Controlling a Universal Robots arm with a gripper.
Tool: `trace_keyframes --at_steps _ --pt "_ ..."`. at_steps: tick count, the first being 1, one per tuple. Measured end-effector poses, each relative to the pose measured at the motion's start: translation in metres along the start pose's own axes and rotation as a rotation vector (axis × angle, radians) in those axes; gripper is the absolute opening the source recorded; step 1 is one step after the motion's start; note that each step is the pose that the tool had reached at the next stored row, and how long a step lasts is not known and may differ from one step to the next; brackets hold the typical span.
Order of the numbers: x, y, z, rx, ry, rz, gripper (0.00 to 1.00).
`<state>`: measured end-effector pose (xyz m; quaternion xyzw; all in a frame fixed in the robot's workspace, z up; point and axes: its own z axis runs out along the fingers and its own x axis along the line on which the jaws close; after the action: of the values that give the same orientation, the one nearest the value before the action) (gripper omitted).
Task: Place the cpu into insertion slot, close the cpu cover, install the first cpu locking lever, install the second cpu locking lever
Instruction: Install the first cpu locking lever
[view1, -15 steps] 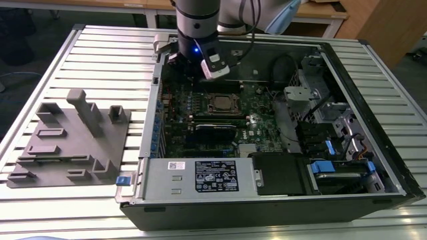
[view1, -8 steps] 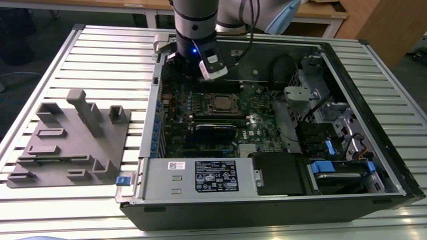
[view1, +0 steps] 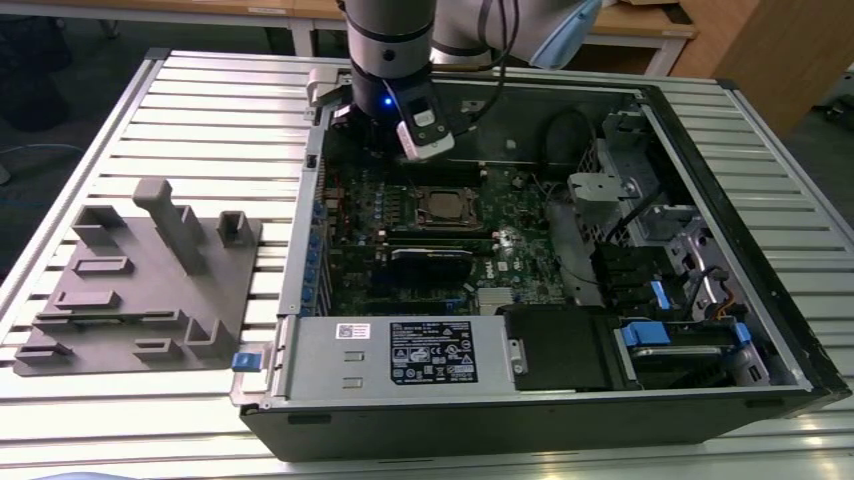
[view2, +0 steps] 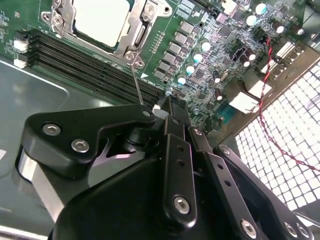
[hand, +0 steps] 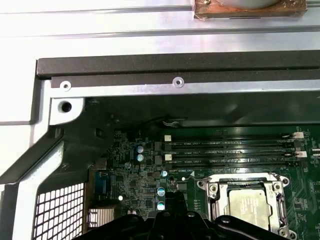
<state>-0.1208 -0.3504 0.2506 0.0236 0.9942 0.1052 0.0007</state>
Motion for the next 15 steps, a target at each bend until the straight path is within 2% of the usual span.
trace_keyframes --at_steps 15 --pt "0.0027 0.0022 0.0023 -0.0004 -0.0001 0.0 0.11"
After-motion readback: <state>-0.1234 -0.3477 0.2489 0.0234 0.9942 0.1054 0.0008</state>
